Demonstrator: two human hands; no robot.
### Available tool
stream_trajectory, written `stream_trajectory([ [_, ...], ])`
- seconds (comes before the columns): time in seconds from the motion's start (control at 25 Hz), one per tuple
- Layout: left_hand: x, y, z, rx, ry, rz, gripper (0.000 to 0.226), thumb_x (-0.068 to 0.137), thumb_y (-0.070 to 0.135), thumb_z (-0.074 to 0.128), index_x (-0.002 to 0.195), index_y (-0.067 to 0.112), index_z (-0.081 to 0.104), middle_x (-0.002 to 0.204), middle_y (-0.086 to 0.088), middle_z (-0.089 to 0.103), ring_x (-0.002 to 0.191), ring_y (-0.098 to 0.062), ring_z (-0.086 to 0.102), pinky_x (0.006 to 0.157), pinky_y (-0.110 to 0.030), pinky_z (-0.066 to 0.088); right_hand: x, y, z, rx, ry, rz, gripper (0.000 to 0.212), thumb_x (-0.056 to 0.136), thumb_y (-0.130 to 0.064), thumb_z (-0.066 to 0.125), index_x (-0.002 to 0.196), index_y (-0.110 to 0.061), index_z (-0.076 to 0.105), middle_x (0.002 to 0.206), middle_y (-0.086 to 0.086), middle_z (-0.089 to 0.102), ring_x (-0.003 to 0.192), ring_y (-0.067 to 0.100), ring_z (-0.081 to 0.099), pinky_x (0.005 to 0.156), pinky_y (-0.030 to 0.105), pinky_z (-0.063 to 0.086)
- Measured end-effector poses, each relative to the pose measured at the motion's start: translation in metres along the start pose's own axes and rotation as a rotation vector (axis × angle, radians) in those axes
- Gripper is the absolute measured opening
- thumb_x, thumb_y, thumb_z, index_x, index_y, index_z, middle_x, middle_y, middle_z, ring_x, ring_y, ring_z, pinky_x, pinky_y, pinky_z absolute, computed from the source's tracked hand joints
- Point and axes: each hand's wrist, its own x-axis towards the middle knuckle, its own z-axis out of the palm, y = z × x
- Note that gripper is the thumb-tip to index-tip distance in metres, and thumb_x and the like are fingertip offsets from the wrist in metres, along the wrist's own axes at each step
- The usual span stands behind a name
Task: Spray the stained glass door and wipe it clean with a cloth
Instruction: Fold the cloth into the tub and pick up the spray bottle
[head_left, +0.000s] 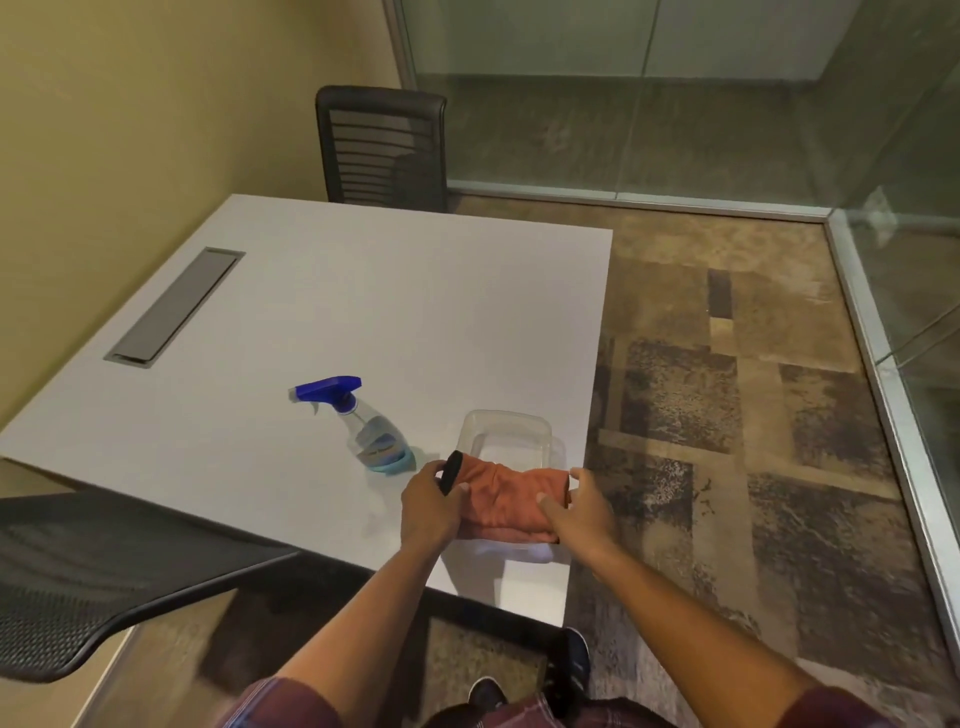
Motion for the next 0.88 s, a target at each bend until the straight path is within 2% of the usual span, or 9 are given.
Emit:
stream_trajectory([
  [0.08, -0.004, -0.003, -0.003, 0.121, 0.002, 0.062, 0.064, 0.104, 0.028, 0.074, 0.161, 0.014, 0.048, 0.161, -0.016, 0.055, 0.149, -0.037, 0.054, 0.125, -0.052, 0.047, 0.002, 0.005, -0.005, -0.111, 0.059, -0.088, 0.068, 0.104, -0.040, 0.068, 0.160, -0.019, 0.038, 0.160, 0.010, 0.045, 0.141, 0.032, 0.054, 0.110, 0.047, 0.053],
  [0.2, -0.020, -0.013, -0.009, 0.485, 0.098, 0.337, 0.062, 0.104, 0.037, 0.070, 0.159, 0.019, 0.049, 0.165, -0.014, 0.048, 0.154, -0.036, 0.047, 0.127, -0.055, 0.041, -0.003, 0.018, -0.006, -0.420, 0.172, -0.506, 0.050, 0.102, -0.038, 0.061, 0.148, -0.022, 0.051, 0.149, 0.005, 0.050, 0.132, 0.025, 0.053, 0.108, 0.045, 0.051],
  [0.28, -0.034, -0.027, -0.008, 0.738, -0.005, 0.560, 0.053, 0.104, 0.040, 0.066, 0.152, 0.022, 0.052, 0.163, -0.011, 0.049, 0.156, -0.035, 0.046, 0.130, -0.058, 0.035, -0.005, 0.032, 0.001, -0.548, 0.172, -0.767, 0.038, 0.098, -0.030, 0.056, 0.135, -0.022, 0.058, 0.136, 0.002, 0.056, 0.121, 0.022, 0.057, 0.107, 0.041, 0.052],
  [0.36, -0.039, -0.037, -0.005, 0.959, -0.165, 0.686, 0.058, 0.104, 0.044, 0.062, 0.156, 0.023, 0.047, 0.170, -0.010, 0.042, 0.164, -0.035, 0.037, 0.134, -0.064, 0.020, -0.008, 0.041, 0.011, -0.647, 0.135, -0.863, 0.039, 0.097, -0.025, 0.052, 0.133, -0.017, 0.064, 0.136, 0.004, 0.063, 0.124, 0.024, 0.061, 0.117, 0.047, 0.050],
  [0.44, -0.034, -0.041, -0.003, 1.091, -0.237, 0.700, 0.072, 0.108, 0.048, 0.057, 0.168, 0.021, 0.029, 0.181, -0.011, 0.025, 0.171, -0.034, 0.018, 0.136, -0.067, 0.003, -0.007, 0.041, 0.019, -0.786, 0.087, -0.872, 0.047, 0.095, -0.026, 0.052, 0.139, -0.014, 0.065, 0.144, 0.008, 0.066, 0.138, 0.029, 0.060, 0.130, 0.048, 0.028],
  [0.56, -0.026, -0.042, 0.002, 1.214, -0.298, 0.714, 0.084, 0.111, 0.046, 0.053, 0.174, 0.017, 0.008, 0.186, -0.011, 0.007, 0.173, -0.034, -0.001, 0.132, -0.064, -0.017, -0.005, 0.030, 0.027, -0.963, -0.068, -0.815, 0.061, 0.101, -0.033, 0.044, 0.158, -0.012, 0.050, 0.164, 0.012, 0.051, 0.157, 0.034, 0.040, 0.135, 0.050, 0.007],
  [0.68, -0.017, -0.040, 0.006, 1.257, -0.363, 0.728, 0.091, 0.108, 0.040, 0.061, 0.174, 0.015, 0.004, 0.186, -0.011, 0.006, 0.173, -0.033, -0.006, 0.129, -0.063, -0.021, 0.003, 0.014, 0.037, -1.128, -0.170, -0.759, 0.063, 0.105, -0.036, 0.039, 0.162, -0.010, 0.041, 0.166, 0.015, 0.047, 0.159, 0.036, 0.034, 0.136, 0.056, 0.005],
  [0.8, -0.004, -0.041, 0.006, 1.292, -0.416, 0.761, 0.099, 0.103, 0.034, 0.070, 0.175, 0.014, 0.005, 0.186, -0.010, 0.003, 0.173, -0.031, -0.011, 0.130, -0.063, -0.017, 0.009, 0.000, 0.050, -1.214, -0.197, -0.692, 0.055, 0.107, -0.035, 0.043, 0.157, -0.012, 0.049, 0.156, 0.013, 0.057, 0.151, 0.035, 0.042, 0.135, 0.057, 0.005],
  [0.88, 0.005, -0.041, 0.003, 1.290, -0.453, 0.780, 0.093, 0.103, 0.029, 0.070, 0.175, 0.016, 0.012, 0.186, -0.008, 0.007, 0.173, -0.029, -0.010, 0.128, -0.063, -0.019, 0.010, -0.009, 0.058, -1.257, -0.218, -0.625, 0.049, 0.107, -0.033, 0.041, 0.148, -0.013, 0.059, 0.148, 0.012, 0.064, 0.144, 0.035, 0.049, 0.134, 0.057, 0.007],
])
